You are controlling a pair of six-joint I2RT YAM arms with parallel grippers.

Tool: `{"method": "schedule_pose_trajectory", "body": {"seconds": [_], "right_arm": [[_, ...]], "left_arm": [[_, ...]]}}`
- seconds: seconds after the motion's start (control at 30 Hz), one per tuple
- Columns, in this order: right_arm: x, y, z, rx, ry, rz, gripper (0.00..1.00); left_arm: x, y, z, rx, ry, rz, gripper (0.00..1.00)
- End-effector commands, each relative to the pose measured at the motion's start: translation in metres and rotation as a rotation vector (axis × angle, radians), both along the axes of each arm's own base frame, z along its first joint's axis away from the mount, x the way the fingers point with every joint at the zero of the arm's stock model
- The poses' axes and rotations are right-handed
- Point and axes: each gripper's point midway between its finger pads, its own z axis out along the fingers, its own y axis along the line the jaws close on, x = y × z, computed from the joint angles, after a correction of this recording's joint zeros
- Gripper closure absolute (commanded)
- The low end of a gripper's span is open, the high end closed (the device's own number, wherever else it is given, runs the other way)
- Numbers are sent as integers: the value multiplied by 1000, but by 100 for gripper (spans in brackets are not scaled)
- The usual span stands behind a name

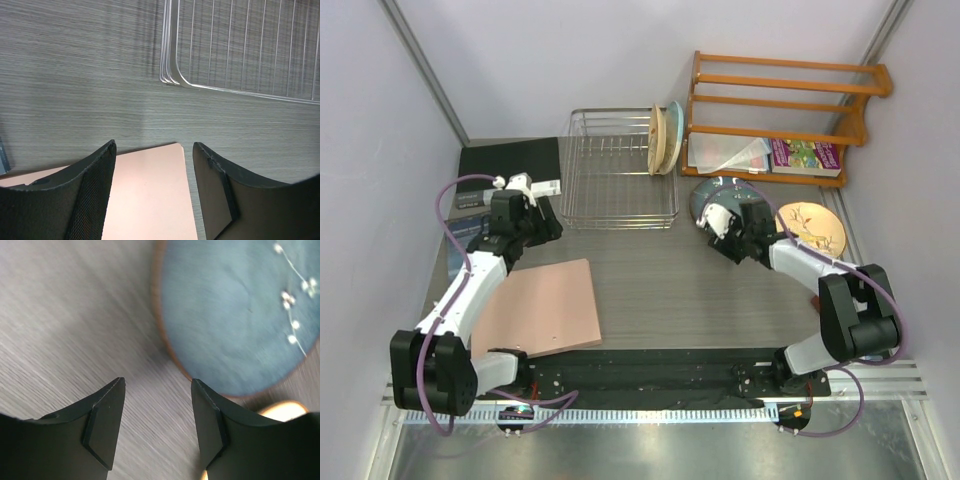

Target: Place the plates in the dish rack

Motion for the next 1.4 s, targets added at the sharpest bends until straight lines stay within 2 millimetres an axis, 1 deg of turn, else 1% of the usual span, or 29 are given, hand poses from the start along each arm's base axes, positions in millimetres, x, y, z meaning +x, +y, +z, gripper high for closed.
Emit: {"method": "schedule_pose_trajectory", "body": {"seconds": [0.0, 0.07, 0.1, 0.13, 0.2, 0.27, 0.33, 0.47, 0.5, 0.57, 0.6, 0.63, 0.67, 0.7, 0.73, 0.77, 0.83, 0.87, 0.9, 0.97, 1.0, 1.03, 1.1, 1.13, 1.2, 1.23, 1.27, 1.33, 1.37], "right_arm": [[25, 16, 26, -97, -282, 113, 40], [26, 17, 23, -123, -323, 114, 41], [27, 19, 18, -136, -325, 119, 42], [31, 17, 20, -149, -356, 96, 42], [33, 15, 13, -176, -353, 80, 42], [37, 15, 11, -184, -361, 68, 44], [39, 14, 5, -195, -351, 66, 48], [34, 15, -4, -211, -317, 98, 63], [30, 15, -8, -215, -303, 110, 71], [23, 17, -11, -225, -287, 142, 78], [18, 16, -15, -233, -277, 151, 87], [13, 16, -18, -238, -266, 161, 90], [11, 17, -14, -237, -273, 170, 92], [4, 17, -17, -247, -265, 185, 97], [-2, 17, -19, -254, -250, 195, 99], [-7, 20, -11, -248, -266, 206, 99], [-28, 19, -19, -263, -221, 242, 99], [-35, 20, -18, -264, -220, 256, 99], [-47, 27, -12, -253, -239, 289, 99], [-67, 35, -11, -245, -222, 342, 99], [-75, 41, -3, -225, -244, 367, 99], [-91, 52, -8, -223, -216, 427, 99], [-107, 64, -6, -208, -225, 486, 99], [-121, 81, -8, -202, -224, 560, 99], [-135, 94, -13, -203, -224, 634, 99], [-146, 108, -15, -201, -231, 701, 99], [-153, 116, -17, -203, -236, 746, 99], [-166, 127, -21, -206, -217, 803, 99], [-183, 140, -27, -181, -179, 875, 99]], "left_arm": [[7, 5, 4, 12, -36, -1, 36], [7, 7, 5, 11, -41, 4, 36], [7, 8, 4, 11, -41, 6, 36], [7, 10, 4, 10, -41, 11, 36], [4, 10, 4, 6, -39, 10, 36], [2, 13, 2, 5, -36, 16, 36], [0, 14, 0, 2, -31, 18, 36], [-4, 16, 0, -4, -30, 23, 36], [-4, 17, 0, -6, -30, 27, 36], [-5, 17, 1, -9, -34, 29, 36], [-6, 17, 0, -10, -32, 26, 36], [-7, 17, 1, -14, -36, 27, 36], [-8, 17, 0, -14, -35, 27, 36], [-10, 17, 0, -17, -36, 28, 36], [-11, 16, -1, -19, -33, 27, 36], [-11, 16, -1, -24, -37, 26, 37], [-13, 15, 0, -33, -42, 27, 37], [-14, 14, -1, -40, -41, 26, 37], [-17, 13, -2, -47, -35, 26, 37], [-21, 9, -2, -81, -32, 31, 37], [-23, 7, -3, -95, -28, 32, 37], [-27, 5, -6, -121, -14, 43, 37], [-31, 1, -8, -151, -4, 44, 38], [-34, 0, -10, -162, -1, 46, 37], [-37, -2, -9, -186, 1, 52, 37], [-39, -3, -11, -190, 9, 52, 37], [-41, -3, -9, -198, 6, 59, 37], [-46, -5, -11, -209, 18, 54, 37], [-50, -6, -14, -216, 31, 52, 36]]}}
